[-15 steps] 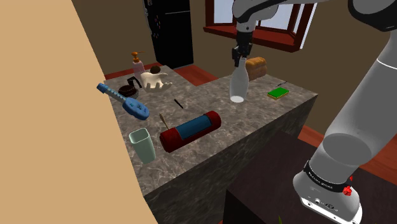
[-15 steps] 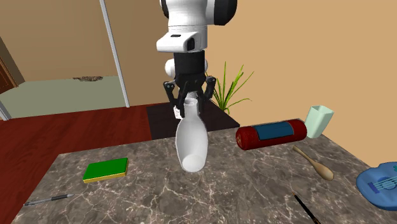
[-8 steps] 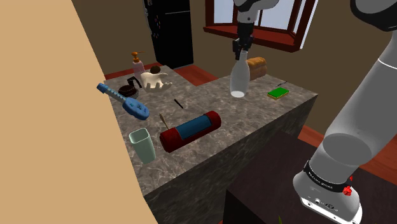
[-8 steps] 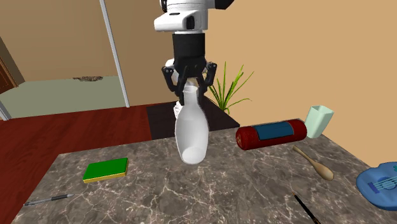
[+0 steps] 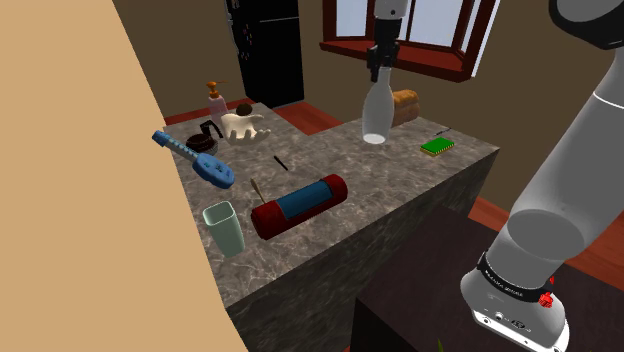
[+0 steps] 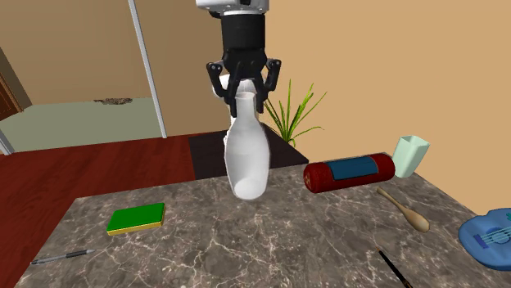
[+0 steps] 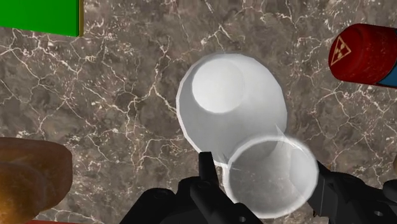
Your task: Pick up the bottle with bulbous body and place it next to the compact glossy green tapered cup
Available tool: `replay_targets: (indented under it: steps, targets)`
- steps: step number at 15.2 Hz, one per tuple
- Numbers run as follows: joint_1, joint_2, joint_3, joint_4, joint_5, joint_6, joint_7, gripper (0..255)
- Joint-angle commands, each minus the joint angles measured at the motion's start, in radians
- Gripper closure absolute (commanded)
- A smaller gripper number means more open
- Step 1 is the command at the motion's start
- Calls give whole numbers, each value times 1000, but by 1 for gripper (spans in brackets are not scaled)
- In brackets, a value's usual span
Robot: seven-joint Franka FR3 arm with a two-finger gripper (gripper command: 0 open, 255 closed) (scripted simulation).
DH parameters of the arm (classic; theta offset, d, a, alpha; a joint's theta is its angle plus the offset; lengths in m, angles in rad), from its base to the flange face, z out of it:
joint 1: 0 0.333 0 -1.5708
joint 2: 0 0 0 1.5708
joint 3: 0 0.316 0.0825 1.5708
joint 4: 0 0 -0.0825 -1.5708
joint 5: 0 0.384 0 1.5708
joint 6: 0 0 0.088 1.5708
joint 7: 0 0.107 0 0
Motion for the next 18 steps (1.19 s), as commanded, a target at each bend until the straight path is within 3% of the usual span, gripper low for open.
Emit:
replay_targets:
  steps: [1, 18]
  targets:
    - [-1, 7, -2, 38, 2, -31, -3, 255]
    - [-11, 89, -10, 365, 25, -280, -14, 255]
